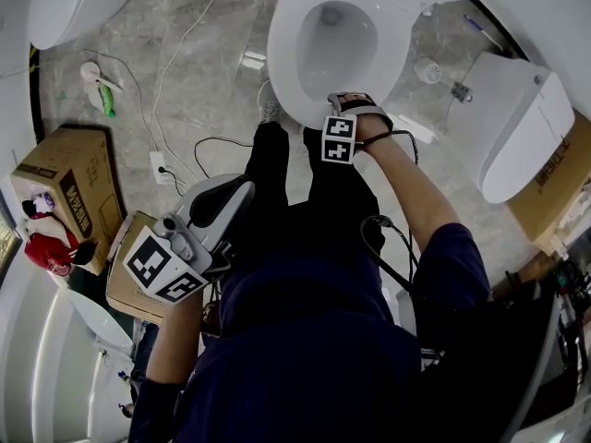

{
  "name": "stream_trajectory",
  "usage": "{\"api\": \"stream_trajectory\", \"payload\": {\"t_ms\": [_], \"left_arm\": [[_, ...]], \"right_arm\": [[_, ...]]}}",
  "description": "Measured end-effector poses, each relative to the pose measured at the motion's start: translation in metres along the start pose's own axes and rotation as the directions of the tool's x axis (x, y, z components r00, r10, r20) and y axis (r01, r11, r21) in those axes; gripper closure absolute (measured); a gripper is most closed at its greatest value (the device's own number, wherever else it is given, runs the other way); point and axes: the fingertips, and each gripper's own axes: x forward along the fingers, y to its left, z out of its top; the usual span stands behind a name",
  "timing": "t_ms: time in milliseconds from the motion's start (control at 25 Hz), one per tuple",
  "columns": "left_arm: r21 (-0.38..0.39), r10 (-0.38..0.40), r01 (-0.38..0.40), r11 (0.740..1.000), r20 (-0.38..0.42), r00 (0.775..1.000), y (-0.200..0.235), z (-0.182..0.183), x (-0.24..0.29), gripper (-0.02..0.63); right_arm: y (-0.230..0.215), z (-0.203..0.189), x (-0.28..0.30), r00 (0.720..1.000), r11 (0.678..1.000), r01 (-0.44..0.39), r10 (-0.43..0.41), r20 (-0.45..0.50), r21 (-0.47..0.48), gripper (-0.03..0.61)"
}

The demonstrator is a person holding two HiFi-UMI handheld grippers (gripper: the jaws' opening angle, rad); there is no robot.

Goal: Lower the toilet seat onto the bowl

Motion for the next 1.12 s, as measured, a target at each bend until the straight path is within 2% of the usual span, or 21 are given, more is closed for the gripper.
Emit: {"api": "stream_trajectory", "payload": {"t_ms": [1120], "left_arm": [[-0.044,0.06,-0.063,0.997,-0.066,0.996,0.037,-0.027,-0.011,0.609]], "right_arm": [[-0.004,-0.007,0.081,0.993,0.997,0.04,-0.046,-0.106,-0.061,0.253]]}}
